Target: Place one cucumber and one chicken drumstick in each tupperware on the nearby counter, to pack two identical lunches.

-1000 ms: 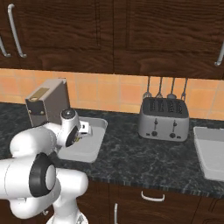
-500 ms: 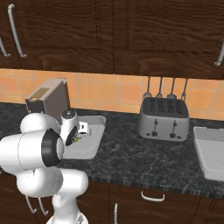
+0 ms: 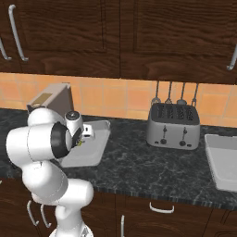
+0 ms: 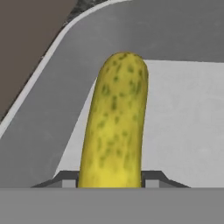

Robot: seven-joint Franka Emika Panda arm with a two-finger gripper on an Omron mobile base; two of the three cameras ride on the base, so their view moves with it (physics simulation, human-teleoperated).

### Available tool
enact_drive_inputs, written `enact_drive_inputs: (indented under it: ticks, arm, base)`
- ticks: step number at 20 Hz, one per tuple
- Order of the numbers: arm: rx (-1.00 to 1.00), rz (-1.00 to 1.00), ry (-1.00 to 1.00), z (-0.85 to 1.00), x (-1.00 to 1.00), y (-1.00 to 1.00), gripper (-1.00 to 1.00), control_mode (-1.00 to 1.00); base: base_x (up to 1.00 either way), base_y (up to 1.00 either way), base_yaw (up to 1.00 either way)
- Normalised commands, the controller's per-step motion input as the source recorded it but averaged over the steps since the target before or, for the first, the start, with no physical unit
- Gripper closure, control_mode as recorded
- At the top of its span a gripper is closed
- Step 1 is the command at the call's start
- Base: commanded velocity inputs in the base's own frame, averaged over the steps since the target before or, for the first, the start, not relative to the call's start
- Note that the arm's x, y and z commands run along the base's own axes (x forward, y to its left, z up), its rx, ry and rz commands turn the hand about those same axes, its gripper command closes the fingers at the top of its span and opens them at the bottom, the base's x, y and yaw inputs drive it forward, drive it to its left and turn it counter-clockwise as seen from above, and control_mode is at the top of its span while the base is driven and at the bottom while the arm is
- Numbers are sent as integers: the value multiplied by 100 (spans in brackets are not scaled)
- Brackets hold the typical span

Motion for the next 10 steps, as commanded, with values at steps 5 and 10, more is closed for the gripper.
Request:
enact_drive_inputs:
  ticks: [5,10]
  arm:
    - [0,0,-3,-7,-1,0,-100,-100]
    - [0,0,-9,1,-10,0,-100,-100]
  base:
    - [0,0,0]
    - [0,0,0]
